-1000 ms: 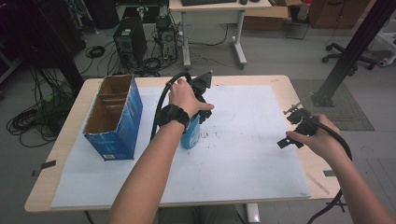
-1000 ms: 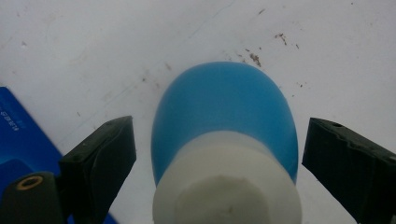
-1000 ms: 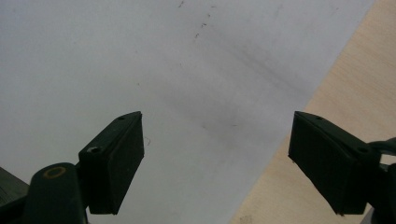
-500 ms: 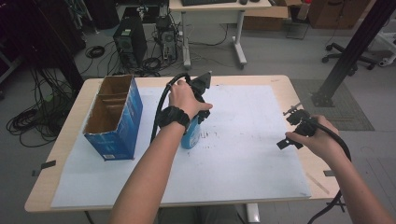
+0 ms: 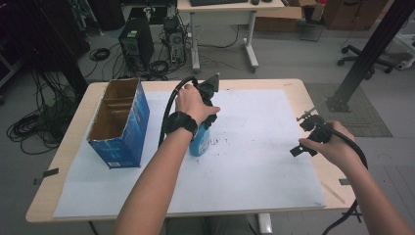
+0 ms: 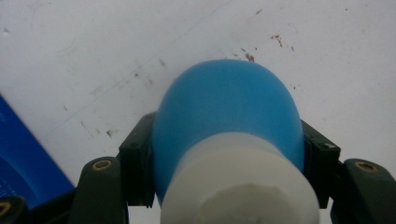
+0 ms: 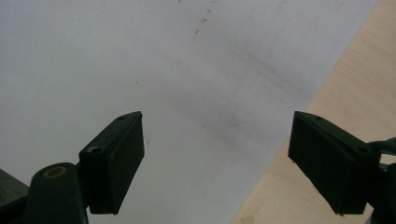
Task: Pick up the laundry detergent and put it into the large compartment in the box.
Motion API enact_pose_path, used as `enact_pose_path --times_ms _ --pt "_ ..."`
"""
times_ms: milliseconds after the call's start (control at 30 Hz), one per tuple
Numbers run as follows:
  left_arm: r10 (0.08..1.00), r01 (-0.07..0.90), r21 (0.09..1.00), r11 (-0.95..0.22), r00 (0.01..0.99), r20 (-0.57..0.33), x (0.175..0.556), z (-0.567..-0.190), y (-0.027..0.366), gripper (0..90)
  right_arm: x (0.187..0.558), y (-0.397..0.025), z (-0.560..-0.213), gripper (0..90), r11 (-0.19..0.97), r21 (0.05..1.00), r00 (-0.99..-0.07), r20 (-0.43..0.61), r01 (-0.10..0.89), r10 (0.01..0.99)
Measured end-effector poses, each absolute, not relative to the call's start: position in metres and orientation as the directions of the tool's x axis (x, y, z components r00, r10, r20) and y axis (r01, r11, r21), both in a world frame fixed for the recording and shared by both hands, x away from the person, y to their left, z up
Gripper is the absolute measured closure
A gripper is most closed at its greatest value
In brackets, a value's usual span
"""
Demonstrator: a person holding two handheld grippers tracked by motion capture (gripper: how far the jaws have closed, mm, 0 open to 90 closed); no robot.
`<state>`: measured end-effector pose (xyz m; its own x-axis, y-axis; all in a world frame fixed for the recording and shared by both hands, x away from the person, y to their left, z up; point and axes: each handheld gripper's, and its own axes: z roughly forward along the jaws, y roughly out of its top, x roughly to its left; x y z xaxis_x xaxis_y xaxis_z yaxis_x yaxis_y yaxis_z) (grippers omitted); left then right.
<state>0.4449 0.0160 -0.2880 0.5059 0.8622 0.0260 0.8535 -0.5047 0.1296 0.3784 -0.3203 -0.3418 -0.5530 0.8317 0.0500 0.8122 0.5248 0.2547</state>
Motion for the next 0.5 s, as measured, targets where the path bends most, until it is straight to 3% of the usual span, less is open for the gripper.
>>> enact_pose_path --times_ms 500 --pt "0.863 0.857 0.117 -0.502 0.505 0.006 0.444 -0.275 0.019 37.5 0.377 -0.323 -0.337 18.6 0.521 0.255 -0.548 0.044 0.815 0.835"
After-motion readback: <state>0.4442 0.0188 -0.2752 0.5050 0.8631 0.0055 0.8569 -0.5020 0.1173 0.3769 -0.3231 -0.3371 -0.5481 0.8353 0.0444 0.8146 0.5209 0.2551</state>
